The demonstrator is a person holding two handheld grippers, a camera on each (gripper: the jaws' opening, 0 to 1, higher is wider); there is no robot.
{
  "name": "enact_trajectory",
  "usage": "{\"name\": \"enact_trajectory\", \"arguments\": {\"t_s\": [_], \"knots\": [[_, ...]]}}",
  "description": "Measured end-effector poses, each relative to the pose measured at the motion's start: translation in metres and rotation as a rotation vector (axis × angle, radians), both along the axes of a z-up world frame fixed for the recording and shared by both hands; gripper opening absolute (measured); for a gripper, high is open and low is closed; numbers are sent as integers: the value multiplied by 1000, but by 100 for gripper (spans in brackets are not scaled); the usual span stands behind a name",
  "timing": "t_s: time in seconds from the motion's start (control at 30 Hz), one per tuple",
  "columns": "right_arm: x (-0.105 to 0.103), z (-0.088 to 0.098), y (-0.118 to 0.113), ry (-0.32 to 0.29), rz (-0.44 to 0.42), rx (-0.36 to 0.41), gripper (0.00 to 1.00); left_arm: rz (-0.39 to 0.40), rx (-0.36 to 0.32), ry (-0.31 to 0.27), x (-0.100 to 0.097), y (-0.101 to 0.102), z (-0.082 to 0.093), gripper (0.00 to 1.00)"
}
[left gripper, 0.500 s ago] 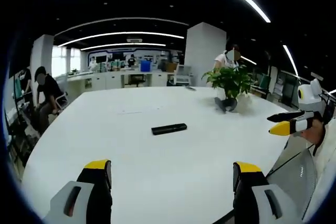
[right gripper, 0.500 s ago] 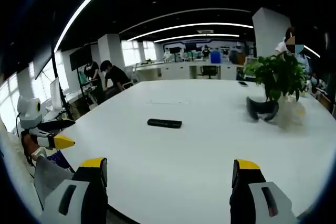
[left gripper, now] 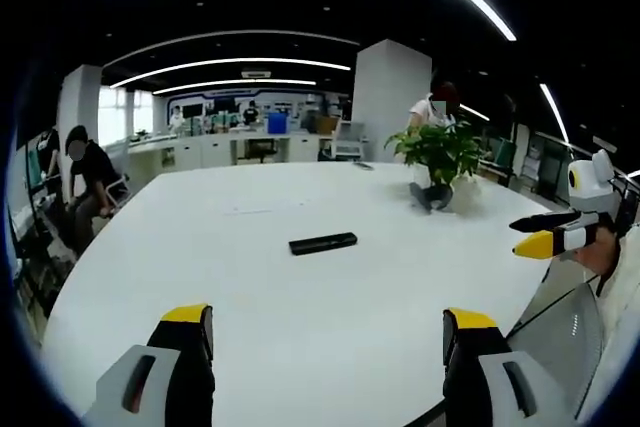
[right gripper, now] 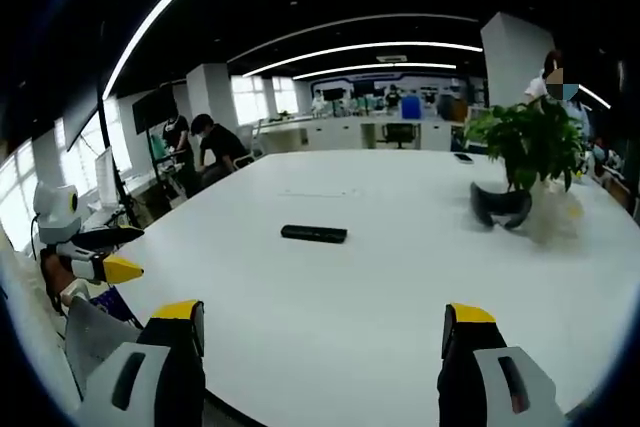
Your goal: Press the specified remote control buttons in sequence, fully releasing each button before pressing the next.
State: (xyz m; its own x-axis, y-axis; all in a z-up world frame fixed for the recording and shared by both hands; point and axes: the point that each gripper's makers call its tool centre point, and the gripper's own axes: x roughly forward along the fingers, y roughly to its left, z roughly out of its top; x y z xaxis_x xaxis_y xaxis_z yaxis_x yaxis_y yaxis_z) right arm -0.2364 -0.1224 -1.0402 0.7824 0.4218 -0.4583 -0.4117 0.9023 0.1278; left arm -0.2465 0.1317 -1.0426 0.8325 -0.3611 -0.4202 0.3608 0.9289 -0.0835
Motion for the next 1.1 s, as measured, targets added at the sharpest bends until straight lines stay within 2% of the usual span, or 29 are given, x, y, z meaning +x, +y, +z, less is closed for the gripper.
{"name": "enact_trajectory", "arguments": {"t_s": [1.1], "knots": [[-3, 1, -1, -1, -6, -24, 99, -14, 11, 11, -1, 3, -5, 97]]}}
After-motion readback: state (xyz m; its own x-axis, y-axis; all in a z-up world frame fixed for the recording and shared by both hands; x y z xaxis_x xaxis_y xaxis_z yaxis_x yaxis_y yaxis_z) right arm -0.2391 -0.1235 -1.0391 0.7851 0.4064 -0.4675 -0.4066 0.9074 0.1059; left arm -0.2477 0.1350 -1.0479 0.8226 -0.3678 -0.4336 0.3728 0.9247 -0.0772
